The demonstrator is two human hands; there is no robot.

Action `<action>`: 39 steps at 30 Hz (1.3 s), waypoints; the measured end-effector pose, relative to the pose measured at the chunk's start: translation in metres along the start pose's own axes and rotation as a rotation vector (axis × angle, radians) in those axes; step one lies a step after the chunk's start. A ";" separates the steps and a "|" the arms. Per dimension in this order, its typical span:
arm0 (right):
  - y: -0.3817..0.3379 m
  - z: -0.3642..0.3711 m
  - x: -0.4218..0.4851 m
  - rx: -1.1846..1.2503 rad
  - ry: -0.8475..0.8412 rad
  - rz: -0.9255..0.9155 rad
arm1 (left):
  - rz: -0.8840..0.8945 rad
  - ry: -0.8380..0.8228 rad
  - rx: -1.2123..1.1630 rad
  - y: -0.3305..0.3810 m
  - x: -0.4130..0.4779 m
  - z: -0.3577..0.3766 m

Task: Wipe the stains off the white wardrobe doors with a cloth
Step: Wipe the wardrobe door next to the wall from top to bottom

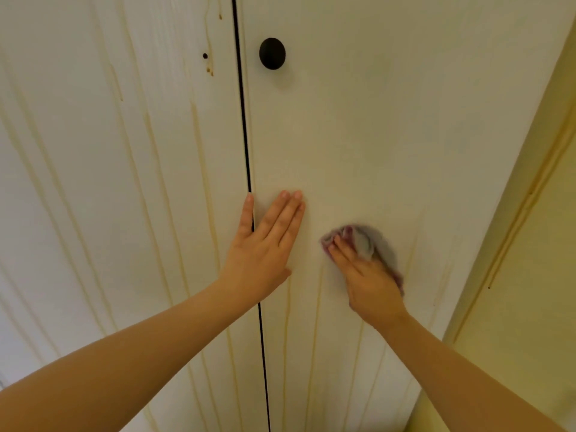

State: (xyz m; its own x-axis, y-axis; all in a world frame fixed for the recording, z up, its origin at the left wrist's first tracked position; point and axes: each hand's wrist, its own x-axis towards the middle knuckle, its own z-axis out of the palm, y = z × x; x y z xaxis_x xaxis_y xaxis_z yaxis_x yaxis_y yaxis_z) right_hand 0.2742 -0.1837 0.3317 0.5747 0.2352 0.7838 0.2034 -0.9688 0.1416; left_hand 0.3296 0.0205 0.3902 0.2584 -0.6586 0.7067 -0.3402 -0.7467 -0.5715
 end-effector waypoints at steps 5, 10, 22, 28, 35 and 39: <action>0.002 -0.030 0.044 0.150 0.184 0.213 | 0.003 0.039 -0.062 0.005 0.011 -0.002; 0.016 -0.001 0.015 0.110 0.148 0.247 | 0.044 0.071 -0.087 0.020 0.022 -0.001; 0.035 -0.005 -0.002 0.122 0.115 0.371 | 0.087 0.132 -0.169 0.055 0.042 0.007; 0.044 -0.009 -0.014 0.189 0.170 0.365 | 0.094 0.131 -0.180 0.063 0.049 0.007; 0.041 0.014 -0.038 0.159 0.141 0.445 | 0.119 0.202 -0.218 0.078 0.064 0.006; 0.061 -0.003 -0.029 0.198 0.180 0.407 | 0.128 0.211 -0.182 0.073 0.069 0.009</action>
State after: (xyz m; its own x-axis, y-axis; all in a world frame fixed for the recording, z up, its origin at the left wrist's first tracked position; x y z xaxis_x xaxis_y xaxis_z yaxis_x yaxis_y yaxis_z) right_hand 0.2673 -0.2494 0.3194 0.4964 -0.1942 0.8461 0.1470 -0.9418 -0.3024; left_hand 0.3307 -0.0804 0.3934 0.0162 -0.6983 0.7156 -0.5192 -0.6175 -0.5909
